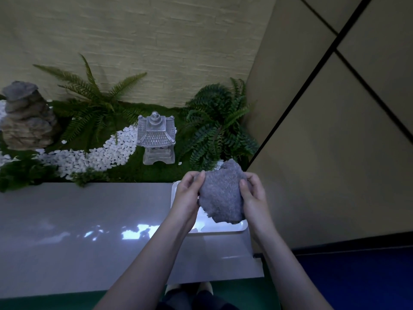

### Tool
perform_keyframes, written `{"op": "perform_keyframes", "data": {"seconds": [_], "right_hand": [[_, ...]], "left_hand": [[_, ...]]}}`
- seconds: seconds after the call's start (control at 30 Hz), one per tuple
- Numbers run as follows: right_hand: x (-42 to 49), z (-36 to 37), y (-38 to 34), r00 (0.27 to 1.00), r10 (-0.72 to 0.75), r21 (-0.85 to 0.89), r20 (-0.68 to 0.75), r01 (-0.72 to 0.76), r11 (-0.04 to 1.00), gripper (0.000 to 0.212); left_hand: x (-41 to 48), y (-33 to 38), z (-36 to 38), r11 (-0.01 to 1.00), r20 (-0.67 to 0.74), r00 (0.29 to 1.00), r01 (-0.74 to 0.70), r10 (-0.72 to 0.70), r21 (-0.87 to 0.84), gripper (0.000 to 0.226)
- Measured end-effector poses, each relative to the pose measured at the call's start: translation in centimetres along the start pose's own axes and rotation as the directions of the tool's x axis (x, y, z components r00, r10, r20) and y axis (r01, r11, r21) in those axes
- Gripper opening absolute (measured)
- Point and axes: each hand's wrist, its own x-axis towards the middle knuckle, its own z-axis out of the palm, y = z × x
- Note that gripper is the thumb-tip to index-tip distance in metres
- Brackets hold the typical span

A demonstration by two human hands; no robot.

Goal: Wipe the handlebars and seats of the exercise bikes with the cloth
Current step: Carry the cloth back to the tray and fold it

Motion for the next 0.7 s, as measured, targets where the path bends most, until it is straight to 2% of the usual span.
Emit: {"op": "perform_keyframes", "data": {"seconds": [0.1,0.17,0.23,0.3,0.37,0.47,0.53,0.6,0.63,0.7], "right_hand": [[-0.2,0.1,0.6,0.999,0.043,0.001,-0.030,-0.043,0.999,0.012],[-0.2,-0.2,0.8,0.996,0.089,0.030,-0.021,-0.088,0.996,0.014],[0.1,-0.6,0.8,0.988,0.153,0.067,0.031,-0.155,0.986,0.018],[0.6,-0.9,0.6,0.975,0.210,0.059,0.078,-0.214,0.975,0.034],[1.2,-0.9,0.5,0.979,0.192,0.015,0.069,-0.194,0.981,0.046],[1.6,-0.6,0.4,0.998,0.069,-0.021,0.007,-0.069,0.997,0.025],[1.5,-0.3,0.4,1.000,-0.025,-0.041,-0.005,0.025,0.999,0.017],[1.4,0.0,0.4,0.996,-0.088,-0.015,0.009,0.088,0.996,0.014],[1.4,0.1,0.4,0.995,-0.098,0.011,0.023,0.098,0.995,0.013],[1.5,0.3,0.6,0.996,-0.082,0.074,0.047,0.078,0.994,0.011]], "left_hand": [[0.0,-0.2,0.8,0.998,-0.098,0.993,-0.060,0.063,0.027,0.019],[0.1,-0.1,1.0,0.991,-0.115,0.987,-0.101,0.110,0.087,0.019],[0.2,0.1,0.9,0.975,-0.065,0.985,-0.146,0.159,0.169,0.017],[0.3,0.4,0.9,0.946,0.030,0.982,-0.188,0.186,0.264,0.016],[0.4,0.8,0.8,0.923,0.099,0.975,-0.222,0.201,0.315,0.014],[0.5,1.0,0.5,0.943,0.100,0.969,-0.243,0.226,0.225,0.013],[0.6,0.6,0.4,0.985,0.020,0.985,-0.170,0.169,0.039,0.021],[0.7,0.0,0.5,0.989,-0.031,0.999,-0.017,0.013,-0.144,0.033],[0.8,-0.3,0.5,0.975,-0.015,0.994,0.108,-0.112,-0.193,0.044],[0.7,-0.8,0.3,0.907,0.120,0.923,0.382,-0.366,-0.175,0.074]]}}
